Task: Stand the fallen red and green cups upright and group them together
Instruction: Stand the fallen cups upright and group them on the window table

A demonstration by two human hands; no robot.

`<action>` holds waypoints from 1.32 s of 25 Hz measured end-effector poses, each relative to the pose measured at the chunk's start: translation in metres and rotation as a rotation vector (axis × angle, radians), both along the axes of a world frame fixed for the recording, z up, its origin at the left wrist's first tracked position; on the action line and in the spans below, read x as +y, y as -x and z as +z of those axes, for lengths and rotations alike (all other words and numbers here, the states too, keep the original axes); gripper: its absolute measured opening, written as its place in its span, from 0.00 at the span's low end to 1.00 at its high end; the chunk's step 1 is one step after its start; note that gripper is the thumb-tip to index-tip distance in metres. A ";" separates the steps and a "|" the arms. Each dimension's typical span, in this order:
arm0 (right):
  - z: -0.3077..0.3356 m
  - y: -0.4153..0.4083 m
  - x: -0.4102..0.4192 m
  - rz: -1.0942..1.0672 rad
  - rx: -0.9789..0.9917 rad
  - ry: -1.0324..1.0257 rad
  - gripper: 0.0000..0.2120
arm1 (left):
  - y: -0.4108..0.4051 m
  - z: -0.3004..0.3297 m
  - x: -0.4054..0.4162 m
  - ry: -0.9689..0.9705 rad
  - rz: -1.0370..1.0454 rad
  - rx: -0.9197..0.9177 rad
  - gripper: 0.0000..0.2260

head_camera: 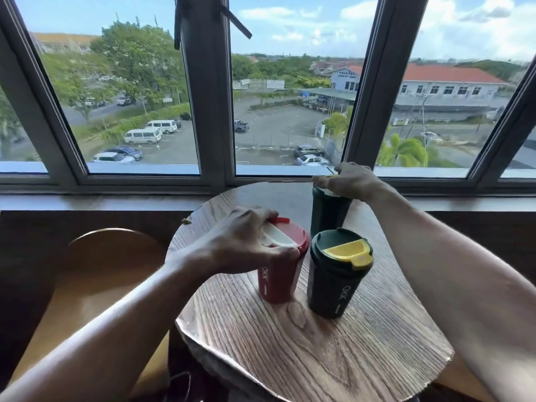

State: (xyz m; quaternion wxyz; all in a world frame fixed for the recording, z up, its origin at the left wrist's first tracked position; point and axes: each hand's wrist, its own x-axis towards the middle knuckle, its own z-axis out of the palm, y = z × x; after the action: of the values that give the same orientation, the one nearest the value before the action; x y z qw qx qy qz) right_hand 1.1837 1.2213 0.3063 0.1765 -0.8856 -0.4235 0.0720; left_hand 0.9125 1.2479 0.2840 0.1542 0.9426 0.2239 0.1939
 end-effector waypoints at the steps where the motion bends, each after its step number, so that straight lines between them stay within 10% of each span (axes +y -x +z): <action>1: -0.001 0.000 0.003 -0.024 0.026 0.024 0.39 | -0.001 -0.001 0.002 0.004 -0.010 -0.006 0.35; 14: 0.008 0.044 -0.010 0.051 0.118 -0.066 0.25 | -0.001 -0.013 0.009 0.077 -0.048 -0.055 0.37; 33: 0.003 0.069 -0.044 0.169 0.080 -0.039 0.45 | 0.001 -0.019 0.002 0.093 -0.030 -0.115 0.36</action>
State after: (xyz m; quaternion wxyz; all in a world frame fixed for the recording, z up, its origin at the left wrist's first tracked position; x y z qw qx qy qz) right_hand 1.1150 1.1770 0.3089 0.2035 -0.8395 -0.4908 0.1137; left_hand 0.9119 1.2503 0.2652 0.2136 0.9249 0.2092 0.2348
